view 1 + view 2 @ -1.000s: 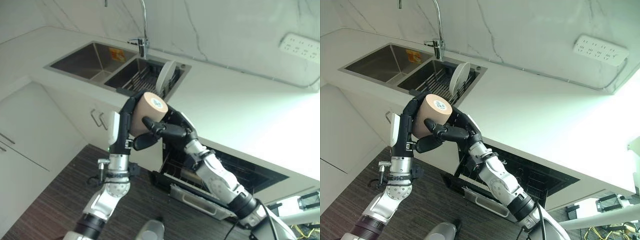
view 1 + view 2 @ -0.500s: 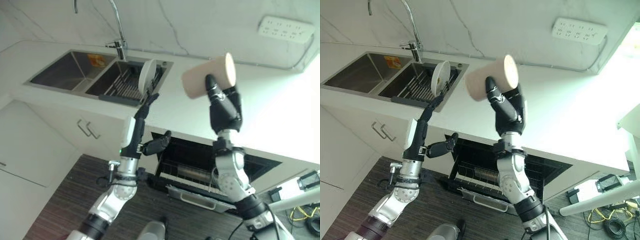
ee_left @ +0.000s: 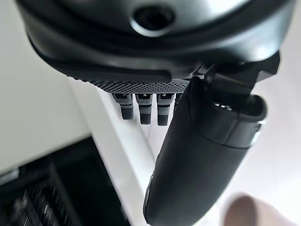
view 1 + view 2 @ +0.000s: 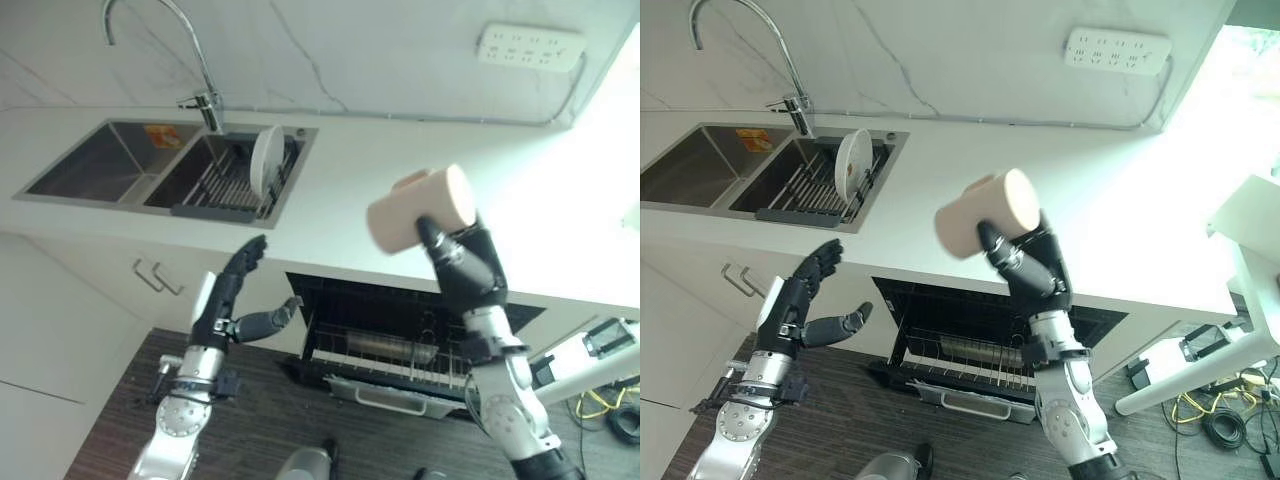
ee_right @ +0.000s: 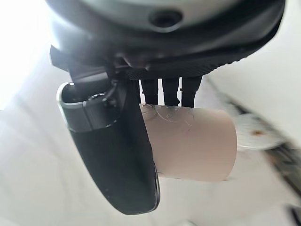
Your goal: Place the dishes in the dishwasher.
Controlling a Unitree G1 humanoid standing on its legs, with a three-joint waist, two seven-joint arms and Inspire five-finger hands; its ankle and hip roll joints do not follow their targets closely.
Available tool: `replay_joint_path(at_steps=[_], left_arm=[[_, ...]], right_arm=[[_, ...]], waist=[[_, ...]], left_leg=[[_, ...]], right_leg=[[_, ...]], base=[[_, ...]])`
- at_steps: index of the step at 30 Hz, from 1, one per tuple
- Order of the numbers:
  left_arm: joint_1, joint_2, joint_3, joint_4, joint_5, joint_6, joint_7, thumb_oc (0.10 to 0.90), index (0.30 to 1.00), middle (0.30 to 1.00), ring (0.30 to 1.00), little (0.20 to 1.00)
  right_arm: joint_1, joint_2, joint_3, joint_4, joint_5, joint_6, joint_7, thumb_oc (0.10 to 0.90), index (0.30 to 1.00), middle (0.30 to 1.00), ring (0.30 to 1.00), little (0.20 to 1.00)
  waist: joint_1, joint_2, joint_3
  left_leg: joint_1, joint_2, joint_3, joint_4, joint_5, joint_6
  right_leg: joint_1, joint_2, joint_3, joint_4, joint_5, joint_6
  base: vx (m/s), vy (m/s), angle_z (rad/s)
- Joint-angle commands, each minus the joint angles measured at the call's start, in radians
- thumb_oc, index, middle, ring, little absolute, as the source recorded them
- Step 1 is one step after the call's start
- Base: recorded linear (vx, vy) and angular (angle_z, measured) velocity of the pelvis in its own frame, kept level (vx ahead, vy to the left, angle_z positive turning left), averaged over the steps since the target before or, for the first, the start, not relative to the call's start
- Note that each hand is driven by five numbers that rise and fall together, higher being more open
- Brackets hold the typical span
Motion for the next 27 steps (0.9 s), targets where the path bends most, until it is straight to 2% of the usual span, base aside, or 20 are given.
replay_joint_path(at_steps=[1, 4, 5, 12, 15, 21, 27], left_arm=[[-0.006, 0.07, 0.058, -0.108, -0.067, -0.055, -0.106, 0.8, 0.9, 0.9, 0.9, 0.9], [0.036, 0.081, 0.064, -0.069, -0.061, -0.068, -0.168, 0.8, 0.9, 0.9, 0.9, 0.9], [0.052, 0.088, 0.053, -0.048, -0.065, -0.094, -0.185, 0.8, 0.9, 0.9, 0.9, 0.9], [0.046, 0.143, -0.024, 0.035, 0.053, -0.14, -0.241, 0.8, 0.9, 0.9, 0.9, 0.9], [0.019, 0.179, -0.071, 0.05, 0.142, -0.141, -0.213, 0.8, 0.9, 0.9, 0.9, 0.9], [-0.037, 0.231, -0.13, 0.076, 0.221, -0.117, -0.158, 0.8, 0.9, 0.9, 0.9, 0.9], [-0.1, 0.28, -0.189, 0.093, 0.308, -0.098, -0.067, 0.8, 0.9, 0.9, 0.9, 0.9]], right_arm=[[-0.064, 0.004, -0.049, -0.073, -0.015, 0.0, 0.171, 0.4, 0.3, 0.3, 0.3, 0.3], [-0.01, -0.002, -0.078, -0.052, -0.005, 0.027, 0.231, 0.4, 0.3, 0.3, 0.3, 0.3], [0.008, -0.009, -0.08, -0.046, -0.012, 0.036, 0.249, 0.4, 0.3, 0.3, 0.3, 0.3], [0.038, -0.055, -0.054, 0.026, -0.099, 0.032, 0.293, 0.4, 0.3, 0.3, 0.3, 0.3], [0.029, -0.074, -0.039, 0.062, -0.129, 0.035, 0.286, 0.4, 0.3, 0.3, 0.3, 0.3], [0.015, -0.095, -0.014, 0.133, -0.157, 0.031, 0.27, 0.4, 0.3, 0.3, 0.3, 0.3], [-0.017, -0.12, -0.014, 0.236, -0.177, -0.005, 0.197, 0.4, 0.3, 0.3, 0.3, 0.3]], waist=[[-0.019, -0.019, -0.062], [-0.037, -0.024, -0.052], [-0.043, -0.026, -0.047], [-0.069, -0.027, -0.042], [-0.078, -0.025, -0.04], [-0.088, -0.024, -0.035], [-0.09, -0.025, -0.002]], left_leg=[[0.019, 0.094, 0.034, 0.053, -0.097, -0.027], [0.019, 0.093, 0.036, 0.053, -0.098, -0.027], [0.018, 0.092, 0.037, 0.053, -0.1, -0.027], [0.02, 0.094, 0.05, 0.053, -0.104, -0.028], [0.021, 0.093, 0.051, 0.053, -0.106, -0.03], [0.017, 0.091, 0.049, 0.053, -0.108, -0.031], [-0.012, 0.092, 0.049, 0.053, -0.098, -0.035]], right_leg=[[0.006, 0.027, 0.071, -0.016, -0.058, 0.03], [-0.003, 0.029, 0.082, -0.016, -0.052, 0.034], [-0.007, 0.03, 0.087, -0.016, -0.05, 0.036], [-0.02, 0.03, 0.104, -0.016, -0.042, 0.045], [-0.024, 0.028, 0.109, -0.016, -0.039, 0.05], [-0.032, 0.025, 0.117, -0.016, -0.036, 0.057], [-0.063, 0.019, 0.114, -0.016, -0.026, 0.062]], base=[[0.01, -0.002, -0.2], [-0.01, -0.009, -0.21], [-0.01, -0.007, -0.1], [0.0, 0.004, -0.13], [0.02, 0.008, -0.02], [0.07, 0.007, -0.11], [0.04, -0.002, 0.03]])
